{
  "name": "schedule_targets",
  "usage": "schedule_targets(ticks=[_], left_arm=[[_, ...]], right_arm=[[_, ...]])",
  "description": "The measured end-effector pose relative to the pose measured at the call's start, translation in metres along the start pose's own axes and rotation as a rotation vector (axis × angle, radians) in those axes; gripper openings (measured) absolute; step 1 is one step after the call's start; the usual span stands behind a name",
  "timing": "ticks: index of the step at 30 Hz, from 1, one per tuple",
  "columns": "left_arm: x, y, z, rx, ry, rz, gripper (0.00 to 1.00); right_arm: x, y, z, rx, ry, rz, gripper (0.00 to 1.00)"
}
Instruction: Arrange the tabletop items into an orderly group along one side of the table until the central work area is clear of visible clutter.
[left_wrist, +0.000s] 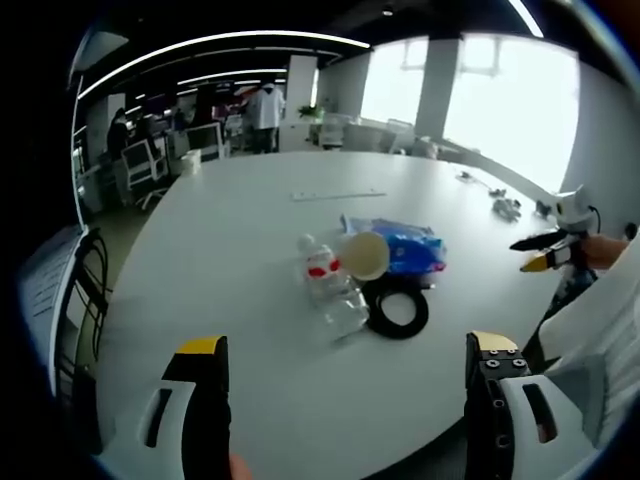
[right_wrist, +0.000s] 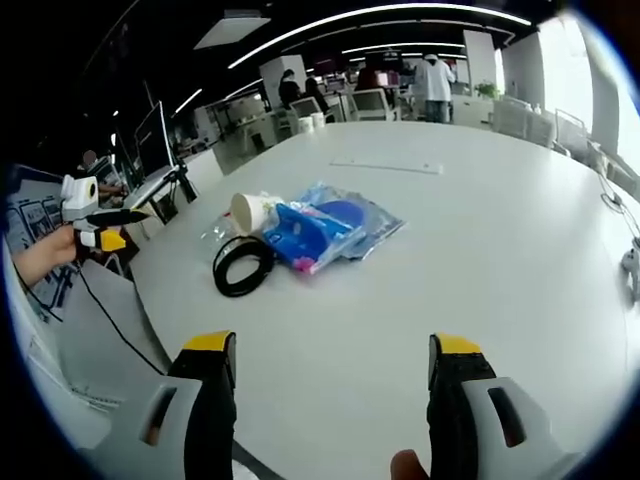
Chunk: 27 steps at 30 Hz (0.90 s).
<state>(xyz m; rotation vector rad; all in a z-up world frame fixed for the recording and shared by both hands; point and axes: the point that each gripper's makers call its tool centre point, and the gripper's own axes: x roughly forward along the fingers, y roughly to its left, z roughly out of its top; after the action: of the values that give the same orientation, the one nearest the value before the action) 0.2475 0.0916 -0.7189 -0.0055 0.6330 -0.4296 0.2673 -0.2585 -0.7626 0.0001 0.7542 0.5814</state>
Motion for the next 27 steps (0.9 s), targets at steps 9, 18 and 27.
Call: schedule_targets(ticks=[9,18,27], left_arm=[[-0.005,0.0,-0.001,-0.01,-0.004,0.017,0.95],[-0.01,-0.001,-0.007,-0.02,0.008,0.034,0.95],[-0.016,-0.003,-0.009,-0.037,0.007,0.056,0.95]], right_arm=[[0.009,0.001,0.01,-0.038,0.006,0.028,0.76],[0.021,0.004,0.029,-0.131,0.01,0.071,0.74],[0.036,0.011,0.048,-0.214,0.012,0.12,0.74]])
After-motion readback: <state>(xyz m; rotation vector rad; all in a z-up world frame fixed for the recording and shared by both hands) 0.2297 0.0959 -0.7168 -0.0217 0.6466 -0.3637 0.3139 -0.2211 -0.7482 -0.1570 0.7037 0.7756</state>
